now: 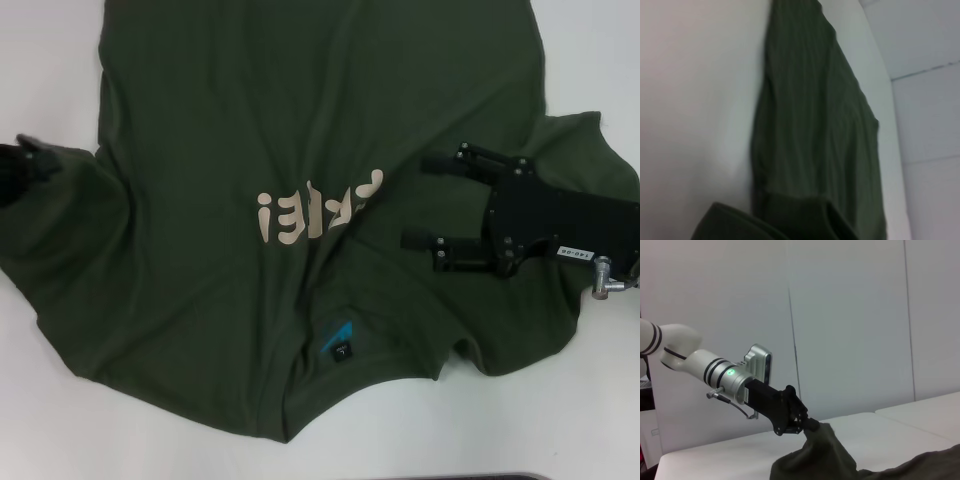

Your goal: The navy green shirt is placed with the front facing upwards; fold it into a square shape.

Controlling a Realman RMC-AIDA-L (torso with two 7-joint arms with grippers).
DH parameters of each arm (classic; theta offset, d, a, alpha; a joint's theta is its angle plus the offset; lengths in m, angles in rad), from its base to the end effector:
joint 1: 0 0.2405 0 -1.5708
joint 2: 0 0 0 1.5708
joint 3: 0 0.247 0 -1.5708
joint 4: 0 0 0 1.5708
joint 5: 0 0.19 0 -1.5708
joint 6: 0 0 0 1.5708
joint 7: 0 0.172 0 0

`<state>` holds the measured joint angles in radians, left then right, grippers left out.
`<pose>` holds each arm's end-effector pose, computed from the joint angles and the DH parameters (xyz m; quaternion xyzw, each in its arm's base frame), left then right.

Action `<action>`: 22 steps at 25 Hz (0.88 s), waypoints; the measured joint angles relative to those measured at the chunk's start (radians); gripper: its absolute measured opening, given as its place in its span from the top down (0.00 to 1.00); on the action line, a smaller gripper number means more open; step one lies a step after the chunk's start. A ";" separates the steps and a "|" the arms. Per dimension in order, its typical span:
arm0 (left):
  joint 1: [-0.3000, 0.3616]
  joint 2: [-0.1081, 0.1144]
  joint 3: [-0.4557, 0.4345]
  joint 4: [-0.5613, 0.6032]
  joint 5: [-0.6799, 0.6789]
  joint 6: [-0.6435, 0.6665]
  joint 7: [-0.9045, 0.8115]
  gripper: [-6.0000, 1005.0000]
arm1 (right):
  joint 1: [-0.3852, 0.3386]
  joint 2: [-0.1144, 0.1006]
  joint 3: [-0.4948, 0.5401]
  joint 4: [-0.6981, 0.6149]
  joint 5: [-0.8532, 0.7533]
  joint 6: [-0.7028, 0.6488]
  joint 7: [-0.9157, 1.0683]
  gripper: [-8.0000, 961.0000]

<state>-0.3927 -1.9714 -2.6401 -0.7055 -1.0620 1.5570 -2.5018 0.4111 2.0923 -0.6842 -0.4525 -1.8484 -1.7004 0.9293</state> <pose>-0.3126 0.3037 0.0486 -0.6208 -0.7194 -0.2935 0.1042 0.2375 0.2638 -0.0368 -0.9221 0.1131 0.3421 0.1411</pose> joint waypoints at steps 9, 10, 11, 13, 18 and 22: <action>-0.054 -0.096 0.002 -0.013 -0.001 -0.009 0.000 0.98 | 0.000 0.000 0.000 0.000 0.000 0.003 -0.003 0.07; -0.061 -0.104 0.002 -0.013 -0.002 -0.012 0.000 0.98 | -0.001 0.000 0.000 0.000 0.000 0.003 -0.003 0.07; -0.067 -0.112 0.002 -0.013 -0.001 -0.016 -0.001 0.97 | -0.002 0.000 0.000 0.000 0.000 0.003 -0.005 0.07; -0.078 -0.124 0.006 -0.008 0.001 -0.029 -0.001 0.96 | -0.002 0.000 0.001 0.000 -0.001 0.003 -0.006 0.07; -0.092 -0.136 0.062 0.032 0.005 -0.114 -0.001 0.93 | -0.003 0.000 0.002 0.001 -0.002 0.005 -0.006 0.07; -0.110 -0.123 0.078 0.096 0.005 -0.167 0.004 0.91 | -0.002 0.000 0.002 0.001 -0.003 0.006 -0.005 0.07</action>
<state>-0.5027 -2.0946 -2.5622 -0.6092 -1.0568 1.3902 -2.4975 0.4092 2.0923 -0.6824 -0.4511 -1.8510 -1.6946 0.9238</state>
